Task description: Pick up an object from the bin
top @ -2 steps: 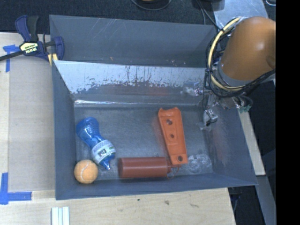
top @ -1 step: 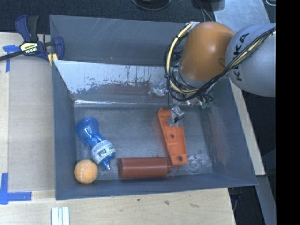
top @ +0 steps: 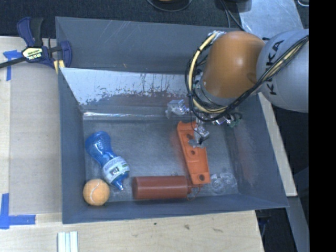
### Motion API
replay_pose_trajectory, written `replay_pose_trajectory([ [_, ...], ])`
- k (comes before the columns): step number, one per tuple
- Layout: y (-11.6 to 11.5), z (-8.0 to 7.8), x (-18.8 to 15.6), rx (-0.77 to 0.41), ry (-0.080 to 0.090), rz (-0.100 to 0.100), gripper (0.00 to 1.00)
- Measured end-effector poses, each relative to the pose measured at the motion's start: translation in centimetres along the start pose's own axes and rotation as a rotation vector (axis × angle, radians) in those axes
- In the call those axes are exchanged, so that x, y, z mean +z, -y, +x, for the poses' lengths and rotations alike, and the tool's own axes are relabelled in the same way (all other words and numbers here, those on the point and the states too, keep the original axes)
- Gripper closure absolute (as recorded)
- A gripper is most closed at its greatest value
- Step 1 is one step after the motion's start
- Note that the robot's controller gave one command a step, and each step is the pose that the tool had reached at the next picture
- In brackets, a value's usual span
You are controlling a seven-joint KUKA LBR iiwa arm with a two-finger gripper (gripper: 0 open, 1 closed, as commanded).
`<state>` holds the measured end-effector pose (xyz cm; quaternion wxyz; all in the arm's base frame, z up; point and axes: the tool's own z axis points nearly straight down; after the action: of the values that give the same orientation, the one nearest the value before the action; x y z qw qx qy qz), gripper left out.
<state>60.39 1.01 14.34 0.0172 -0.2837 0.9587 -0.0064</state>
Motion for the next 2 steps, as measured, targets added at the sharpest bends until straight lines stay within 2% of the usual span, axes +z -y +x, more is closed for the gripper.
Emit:
replay_pose_trajectory([
  [1,1.83,-0.18,4.16,-0.196,0.003,-0.002,1.00],
  [2,1.83,-0.18,4.16,-0.195,0.003,-0.002,1.00],
])
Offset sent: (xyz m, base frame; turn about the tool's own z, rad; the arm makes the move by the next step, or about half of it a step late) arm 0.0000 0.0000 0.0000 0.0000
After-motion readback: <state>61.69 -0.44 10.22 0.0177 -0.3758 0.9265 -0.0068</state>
